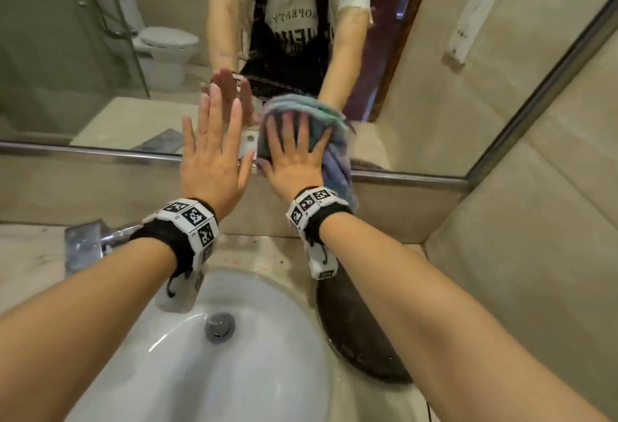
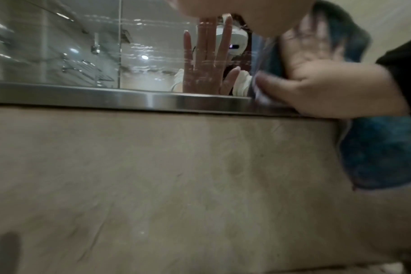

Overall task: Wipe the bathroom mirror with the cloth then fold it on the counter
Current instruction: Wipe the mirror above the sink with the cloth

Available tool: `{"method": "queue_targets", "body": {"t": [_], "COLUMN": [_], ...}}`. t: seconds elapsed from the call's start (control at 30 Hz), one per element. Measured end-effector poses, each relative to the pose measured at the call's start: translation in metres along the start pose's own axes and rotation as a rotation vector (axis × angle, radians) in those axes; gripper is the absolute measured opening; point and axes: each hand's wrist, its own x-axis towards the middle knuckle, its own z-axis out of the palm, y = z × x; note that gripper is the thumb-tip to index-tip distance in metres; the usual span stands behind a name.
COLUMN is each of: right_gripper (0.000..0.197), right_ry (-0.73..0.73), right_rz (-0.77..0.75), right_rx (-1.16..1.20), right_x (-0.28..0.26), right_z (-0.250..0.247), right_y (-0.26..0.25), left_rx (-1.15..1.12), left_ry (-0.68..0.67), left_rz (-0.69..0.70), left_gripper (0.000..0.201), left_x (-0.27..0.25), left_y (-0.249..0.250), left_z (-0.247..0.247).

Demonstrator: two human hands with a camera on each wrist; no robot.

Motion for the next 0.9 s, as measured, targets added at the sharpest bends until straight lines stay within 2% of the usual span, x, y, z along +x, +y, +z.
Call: {"method": "queue_targets", "body": {"t": [0.07, 0.1, 0.23, 0.33, 0.4, 0.53, 0.67, 0.8, 0.83, 0.9], "right_gripper": [0.053, 0.052, 0.056, 0.055, 0.053, 0.059, 0.076, 0.083, 0.083, 0.079], "right_ry": [-0.104, -0.126, -0.149, -0.129, -0.143, -0.216, -0.473, -0.400, -0.376, -0.342], "right_rz": [-0.410, -0.502, -0.689, -0.713, -0.633, -0.242, 0.200, 0.646, 0.699, 0.704], "right_rx": [-0.081, -0.121, -0.274, -0.269, -0.265, -0.238, -0.123, 0.012, 0.057, 0.130], "right_x": [-0.001, -0.001, -0.003, -0.011, -0.024, -0.070, -0.110, -0.113, -0.108, -0.103], "right_z": [0.006, 0.006, 0.000, -0.008, -0.009, -0.013, -0.020, -0.017, -0.019, -0.024], "right_y": [-0.001, 0.003, 0.028, 0.066, 0.096, 0.157, 0.182, 0.178, 0.173, 0.162], "left_rx": [0.009, 0.012, 0.014, -0.010, -0.022, -0.064, -0.095, -0.119, -0.123, -0.130], "left_ry": [-0.024, -0.028, -0.023, -0.010, -0.015, -0.019, -0.036, -0.046, -0.049, -0.056], "left_rz": [-0.004, 0.006, 0.038, 0.058, 0.089, 0.152, 0.186, 0.215, 0.219, 0.222], "left_gripper": [0.068, 0.068, 0.067, 0.068, 0.068, 0.068, 0.068, 0.068, 0.068, 0.068], "left_x": [-0.008, -0.010, -0.006, 0.002, 0.004, 0.004, 0.002, 0.000, 0.000, -0.002], "left_y": [-0.010, -0.014, -0.014, 0.001, 0.016, 0.046, 0.073, 0.091, 0.093, 0.096], "left_z": [0.001, 0.001, 0.002, 0.003, 0.005, 0.014, 0.021, 0.025, 0.026, 0.029]}}
